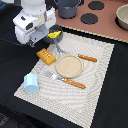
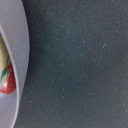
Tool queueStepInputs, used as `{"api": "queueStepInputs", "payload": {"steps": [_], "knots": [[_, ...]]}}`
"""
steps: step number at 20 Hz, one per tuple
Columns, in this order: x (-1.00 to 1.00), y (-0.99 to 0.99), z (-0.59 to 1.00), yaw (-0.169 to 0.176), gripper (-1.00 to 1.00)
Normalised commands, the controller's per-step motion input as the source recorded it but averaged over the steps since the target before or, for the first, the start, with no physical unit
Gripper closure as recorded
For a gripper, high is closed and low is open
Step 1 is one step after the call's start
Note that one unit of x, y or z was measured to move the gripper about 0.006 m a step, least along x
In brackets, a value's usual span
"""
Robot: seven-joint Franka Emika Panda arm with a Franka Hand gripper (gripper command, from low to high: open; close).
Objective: Interact with the objects in diverse but meaningful ways.
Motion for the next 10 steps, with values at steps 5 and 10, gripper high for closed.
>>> {"api": "queueStepInputs", "payload": {"steps": [5,10], "knots": [[-0.01,0.29,-0.27,0.0,-1.0],[-0.07,0.21,-0.18,-0.002,-1.0]]}}
